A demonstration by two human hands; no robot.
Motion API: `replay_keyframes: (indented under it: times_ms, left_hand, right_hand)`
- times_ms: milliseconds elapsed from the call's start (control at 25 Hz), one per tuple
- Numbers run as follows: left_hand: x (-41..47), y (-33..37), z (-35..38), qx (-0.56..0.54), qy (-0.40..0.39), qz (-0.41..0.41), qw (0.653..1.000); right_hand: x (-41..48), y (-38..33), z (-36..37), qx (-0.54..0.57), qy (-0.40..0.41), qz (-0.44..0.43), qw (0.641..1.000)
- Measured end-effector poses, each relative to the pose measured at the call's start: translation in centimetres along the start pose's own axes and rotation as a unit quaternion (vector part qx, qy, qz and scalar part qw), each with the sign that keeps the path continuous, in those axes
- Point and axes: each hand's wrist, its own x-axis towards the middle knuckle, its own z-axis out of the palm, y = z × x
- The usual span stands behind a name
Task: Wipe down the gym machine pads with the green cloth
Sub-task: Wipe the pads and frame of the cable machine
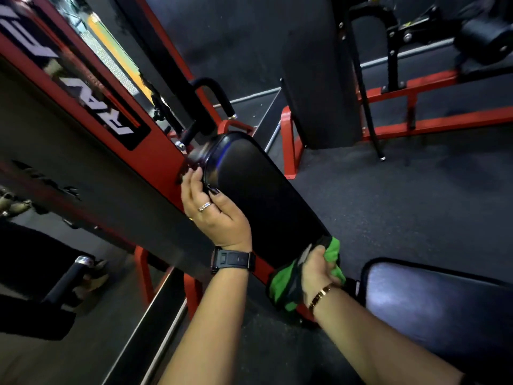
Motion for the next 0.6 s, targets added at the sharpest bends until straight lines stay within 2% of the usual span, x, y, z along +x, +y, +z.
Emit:
replay_keyframes:
  times_ms: [80, 360, 480, 560, 600]
  left_hand:
    - [0.1, 0.1, -0.3, -0.003, -0.020, -0.016, 1.000]
    - [1.0, -0.3, -1.2, -0.028, -0.089, -0.050, 0.994]
    - [1.4, 0.2, -1.9, -0.054, -0.102, -0.072, 0.991]
    - [1.9, 0.8, -2.6, -0.068, -0.116, -0.096, 0.986]
    - [2.3, 0.9, -2.9, -0.072, -0.126, -0.103, 0.984]
  right_hand:
    - [-2.3, -2.5, 1.2, 0.013, -0.007, 0.001, 1.000]
    - [-11.0, -9.2, 4.1, 0.044, -0.050, -0.086, 0.994]
    - [-12.7, -9.4, 3.6, 0.041, -0.079, -0.207, 0.974]
    - [-13.6, -11.5, 2.8, -0.002, -0.098, -0.350, 0.932]
    - [-13.9, -13.1, 2.6, -0.045, -0.100, -0.429, 0.897]
